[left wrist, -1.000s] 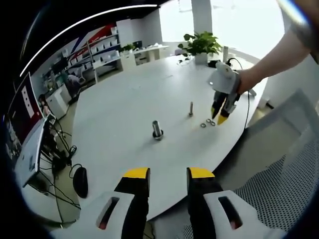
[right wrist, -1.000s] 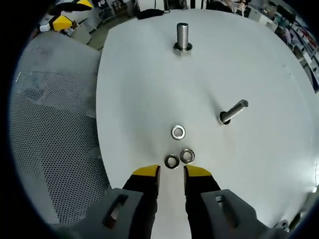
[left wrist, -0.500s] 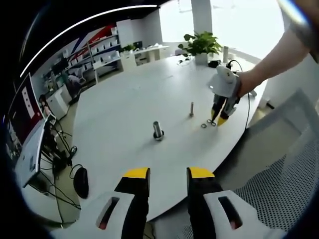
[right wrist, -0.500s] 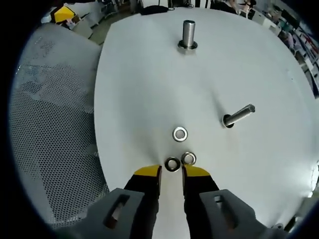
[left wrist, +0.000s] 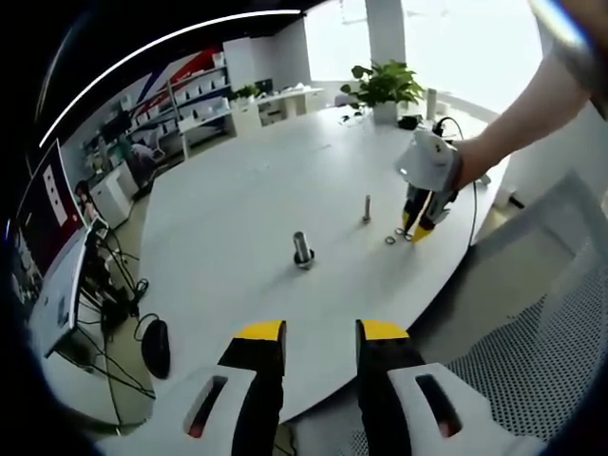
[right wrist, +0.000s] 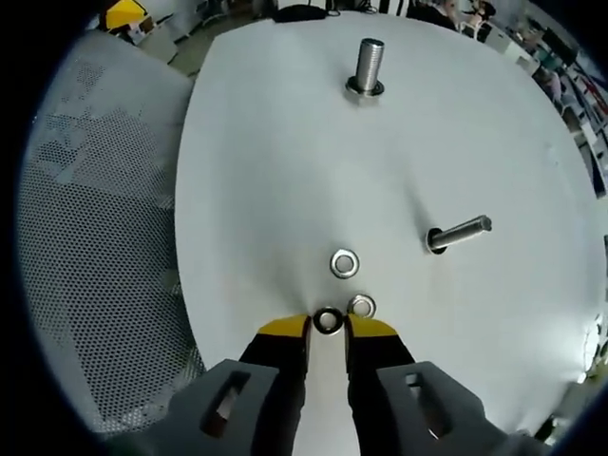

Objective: Place the washer onto the threaded stud by aligning its center hole with the stud, sliding it down to the base, and recovering from edge contact or off-axis alignment until the washer reaches the visible bottom stop.

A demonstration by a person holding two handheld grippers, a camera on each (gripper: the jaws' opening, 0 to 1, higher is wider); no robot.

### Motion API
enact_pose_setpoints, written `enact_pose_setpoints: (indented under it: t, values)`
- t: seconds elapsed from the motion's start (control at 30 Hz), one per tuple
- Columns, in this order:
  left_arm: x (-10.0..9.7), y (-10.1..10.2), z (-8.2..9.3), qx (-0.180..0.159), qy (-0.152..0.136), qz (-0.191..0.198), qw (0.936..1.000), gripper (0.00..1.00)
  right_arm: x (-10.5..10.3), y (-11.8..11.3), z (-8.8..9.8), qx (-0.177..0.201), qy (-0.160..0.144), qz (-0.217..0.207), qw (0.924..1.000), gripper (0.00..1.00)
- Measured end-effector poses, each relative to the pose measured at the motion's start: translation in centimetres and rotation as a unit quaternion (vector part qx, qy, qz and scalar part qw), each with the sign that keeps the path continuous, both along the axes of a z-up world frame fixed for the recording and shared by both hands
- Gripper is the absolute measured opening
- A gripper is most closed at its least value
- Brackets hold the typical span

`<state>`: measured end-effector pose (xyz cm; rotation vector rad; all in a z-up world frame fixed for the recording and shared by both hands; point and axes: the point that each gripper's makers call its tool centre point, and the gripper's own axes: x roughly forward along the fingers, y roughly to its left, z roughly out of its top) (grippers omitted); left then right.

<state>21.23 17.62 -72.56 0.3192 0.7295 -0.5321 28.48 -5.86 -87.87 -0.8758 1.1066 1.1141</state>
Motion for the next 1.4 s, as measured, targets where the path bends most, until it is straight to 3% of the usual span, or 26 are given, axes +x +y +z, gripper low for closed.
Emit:
enact_pose_setpoints:
  t: [0.37, 0.8, 0.93, 1.03, 1.4]
  values:
    - [0.1, 0.2, 0.1, 0.001, -0.002, 0.004, 1.0, 0.27, -0.2, 0.2, 0.0, -0.01, -0.009, 0.033, 0.9994, 0.15]
    - [0.2, 0.2, 0.2, -0.001, -0.004, 0.007, 1.0, 0.27, 0.2, 0.2, -0.1, -0.013, 0.011, 0.009, 0.9998, 0.14]
    - [0.2, 0.2, 0.2, -0.003, -0.004, 0.008, 1.0, 0.27, 0.1, 0.3, 0.0, 0.0, 0.005, -0.001, 1.0, 0.14]
    - [0.1, 0.2, 0.1, -0.003, -0.002, 0.006, 1.0, 0.27, -0.1, 0.3, 0.1, 0.007, -0.007, 0.018, 0.9998, 0.14]
    - [0.0, 0.1, 0.0, 0.0, 0.001, 0.004, 1.0, 0.27, -0.1, 0.8, 0.9, 0.046, 0.0, -0.028, 0.9986, 0.13]
